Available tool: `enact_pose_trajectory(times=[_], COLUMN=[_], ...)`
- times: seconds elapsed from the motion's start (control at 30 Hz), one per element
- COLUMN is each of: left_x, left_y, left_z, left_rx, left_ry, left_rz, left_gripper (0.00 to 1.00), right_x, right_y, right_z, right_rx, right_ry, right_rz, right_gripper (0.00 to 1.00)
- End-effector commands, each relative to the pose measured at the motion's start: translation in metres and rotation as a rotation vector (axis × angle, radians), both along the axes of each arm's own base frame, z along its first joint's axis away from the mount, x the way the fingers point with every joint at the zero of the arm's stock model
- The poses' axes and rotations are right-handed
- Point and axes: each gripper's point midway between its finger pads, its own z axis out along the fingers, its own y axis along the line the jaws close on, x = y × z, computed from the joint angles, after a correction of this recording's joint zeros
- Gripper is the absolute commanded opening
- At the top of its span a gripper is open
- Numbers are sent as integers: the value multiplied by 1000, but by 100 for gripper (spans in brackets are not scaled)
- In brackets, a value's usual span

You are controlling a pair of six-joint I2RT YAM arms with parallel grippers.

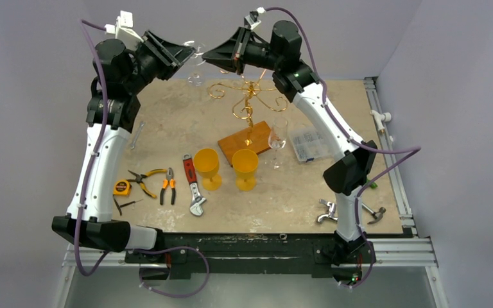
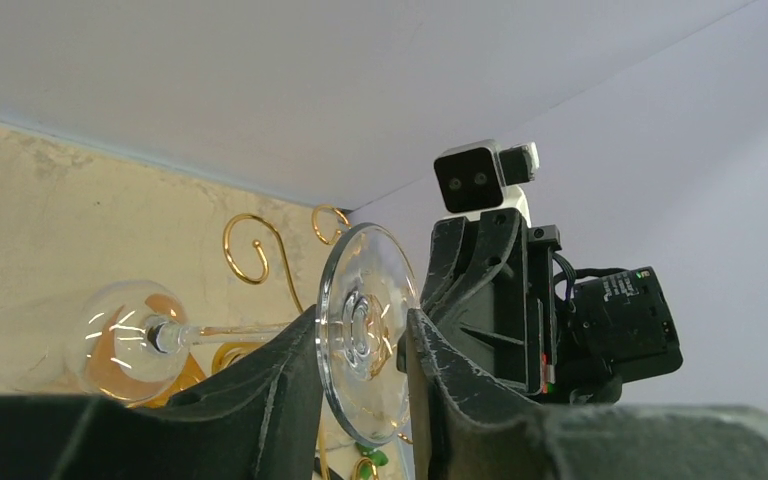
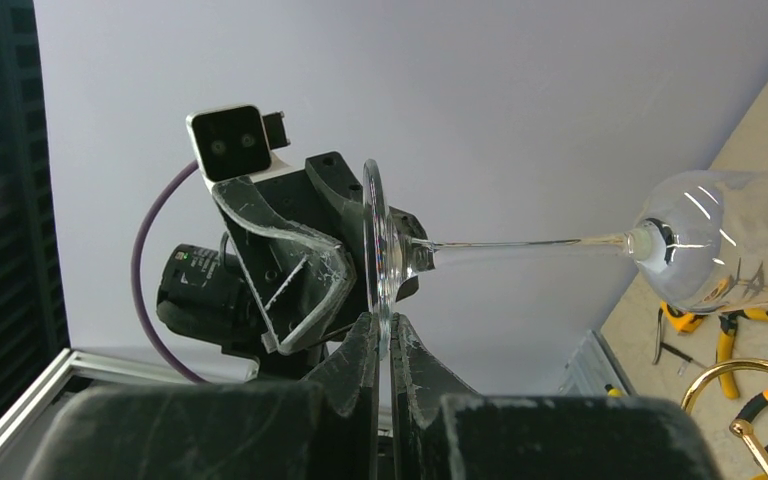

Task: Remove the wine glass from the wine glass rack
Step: Place the wine glass at the center of the board.

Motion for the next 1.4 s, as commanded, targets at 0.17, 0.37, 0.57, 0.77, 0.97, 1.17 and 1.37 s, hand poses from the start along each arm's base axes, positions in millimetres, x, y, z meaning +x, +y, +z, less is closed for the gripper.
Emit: enact_pose_trajectory(times=[0.17, 0.37, 0.57, 0.77, 0.97, 1.17, 1.37], left_x=[-18, -19, -21, -24, -27, -31, -41], left_y=[1, 2, 3, 4, 5, 5, 1], left_z=[31, 30, 29, 31, 28, 32, 45], left_rx=[-27, -32, -27, -13, -11, 8, 49], left_ry=[-102, -92, -92, -106, -109, -146, -253], left_rz=[-17, -10, -8, -5, -1, -8, -44], left_gripper=[17, 0, 0, 0, 0, 0, 0], right_x=[-22, -25, -25, -26, -26, -28, -26], right_y=[-4, -3, -3, -3, -4, -4, -8], right_z=[46, 45, 43, 41, 39, 39, 34], right_rx=[87, 85, 80, 77, 71, 67, 19], right_ry=[-130, -133, -126, -120, -121, -124, -111], right_rz=[16, 19, 15, 24, 20, 27, -5], right_gripper=[0, 0, 0, 14, 40, 57, 62])
